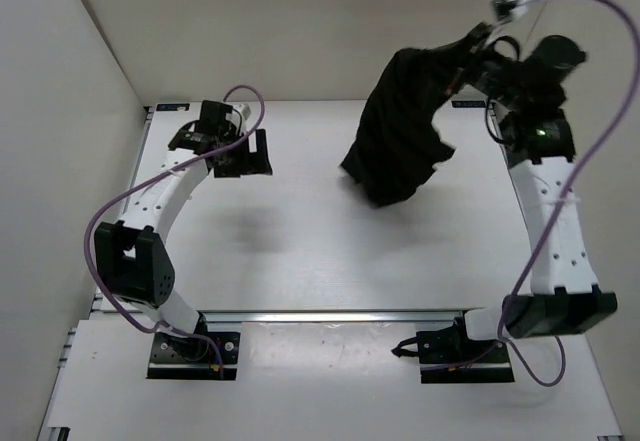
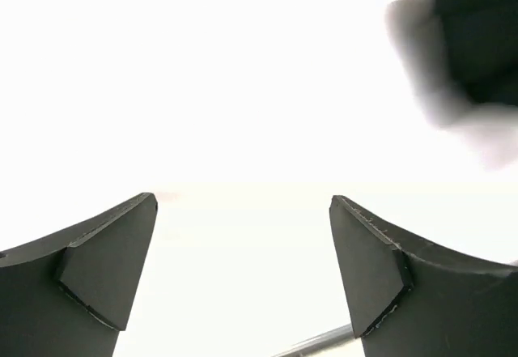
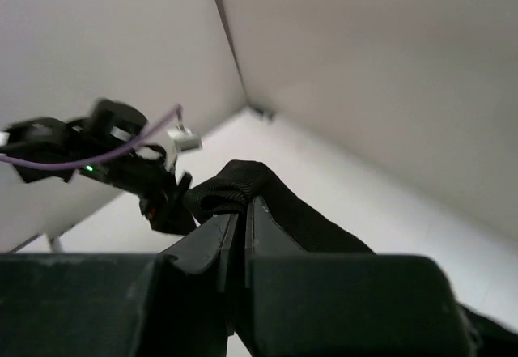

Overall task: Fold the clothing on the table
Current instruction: Flatten the skirt out

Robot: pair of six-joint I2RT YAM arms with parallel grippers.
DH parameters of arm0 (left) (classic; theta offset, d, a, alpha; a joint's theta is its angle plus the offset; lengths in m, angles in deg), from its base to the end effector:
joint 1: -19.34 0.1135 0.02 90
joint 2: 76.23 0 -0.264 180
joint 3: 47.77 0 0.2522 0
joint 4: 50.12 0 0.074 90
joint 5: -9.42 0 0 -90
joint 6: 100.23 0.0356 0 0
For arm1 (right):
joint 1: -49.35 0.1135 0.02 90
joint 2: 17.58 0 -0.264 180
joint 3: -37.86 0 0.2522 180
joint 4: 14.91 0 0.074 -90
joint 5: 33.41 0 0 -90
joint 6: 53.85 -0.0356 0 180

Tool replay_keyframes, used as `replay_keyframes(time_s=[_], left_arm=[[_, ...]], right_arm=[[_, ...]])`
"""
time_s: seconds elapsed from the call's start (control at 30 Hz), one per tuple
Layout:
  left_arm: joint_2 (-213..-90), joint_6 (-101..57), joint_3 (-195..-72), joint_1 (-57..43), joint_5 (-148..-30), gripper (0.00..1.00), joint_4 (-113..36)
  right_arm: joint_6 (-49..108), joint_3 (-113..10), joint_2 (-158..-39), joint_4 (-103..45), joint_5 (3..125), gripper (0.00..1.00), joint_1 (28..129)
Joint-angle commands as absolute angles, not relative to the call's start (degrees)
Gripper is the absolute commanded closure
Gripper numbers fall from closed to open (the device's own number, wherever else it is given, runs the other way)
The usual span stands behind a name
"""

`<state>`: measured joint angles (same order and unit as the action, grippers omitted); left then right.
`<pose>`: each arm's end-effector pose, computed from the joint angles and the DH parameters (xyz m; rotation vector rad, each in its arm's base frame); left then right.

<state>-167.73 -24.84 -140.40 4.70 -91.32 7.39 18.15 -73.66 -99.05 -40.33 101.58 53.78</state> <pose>0.3267 -0.0922 0.2916 0.0741 2.5869 -0.4326 0.2952 0.0481 0.5089 -0.4728 1.5092 0.8903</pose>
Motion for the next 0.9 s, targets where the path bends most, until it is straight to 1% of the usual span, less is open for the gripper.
replay_keyframes(time_s=[0.0, 0.07, 0.17, 0.23, 0.3, 0.4, 0.5, 0.6, 0.67, 0.7, 0.77, 0.8, 0.83, 0.87], left_arm=[[-163.33, -22.28, -147.04, 5.89, -90.34, 0.01, 8.20], [-162.54, -22.97, -147.92, 5.27, -89.46, 0.01, 7.24], [-161.66, -23.94, -146.26, 4.66, -90.51, 0.02, 5.05], [-160.95, -24.47, -145.12, 4.13, -91.21, 0.02, 4.69], [-161.30, -24.73, -144.15, 3.87, -91.30, 0.01, 5.04], [-160.78, -25.08, -141.96, 3.43, -91.74, 0.01, 5.21], [-159.47, -25.87, -139.41, 3.34, -91.91, 0.01, 4.51], [-157.79, -26.67, -137.30, 3.34, -91.74, 0.01, 3.37], [-156.65, -27.10, -136.41, 3.51, -91.91, 0.01, 3.28], [-156.73, -27.37, -136.06, 3.60, -91.91, 0.01, 3.28], [-155.60, -27.54, -136.06, 3.78, -91.39, 0.01, 3.37], [-155.42, -27.63, -136.15, 3.78, -90.95, 0.02, 3.45], [-154.89, -27.72, -136.24, 3.78, -90.86, 0.01, 3.37], [-154.37, -27.81, -136.15, 3.87, -91.30, 0.01, 3.19]], right_arm=[[14.62, -77.68, -93.43, -26.83, 105.20, 1.00, 50.42], [15.14, -75.84, -92.46, -26.21, 106.07, 0.99, 49.70], [15.76, -68.47, -91.23, -28.57, 104.75, 1.00, 47.51], [21.35, -62.24, -91.14, -34.79, 99.77, 1.00, 48.90], [25.66, -59.50, -92.97, -40.95, 94.76, 1.00, 52.32], [29.98, -59.22, -97.88, -51.06, 90.62, 1.00, 57.15], [32.11, -62.02, -101.59, -54.59, 87.36, 1.00, 63.30], [30.01, -68.35, -105.02, -53.20, 93.04, 1.00, 66.31], [25.80, -78.59, -106.60, -51.26, 101.54, 1.00, 67.01], [23.87, -84.91, -106.87, -50.91, 102.72, 1.00, 67.45], [22.10, -91.96, -106.35, -47.67, 105.79, 1.00, 66.23], [20.52, -93.31, -104.78, -46.44, 106.50, 1.00, 65.62], [19.29, -92.89, -103.89, -42.68, 108.33, 1.00, 63.43], [15.97, -89.93, -100.93, -37.77, 110.01, 1.00, 60.02]])
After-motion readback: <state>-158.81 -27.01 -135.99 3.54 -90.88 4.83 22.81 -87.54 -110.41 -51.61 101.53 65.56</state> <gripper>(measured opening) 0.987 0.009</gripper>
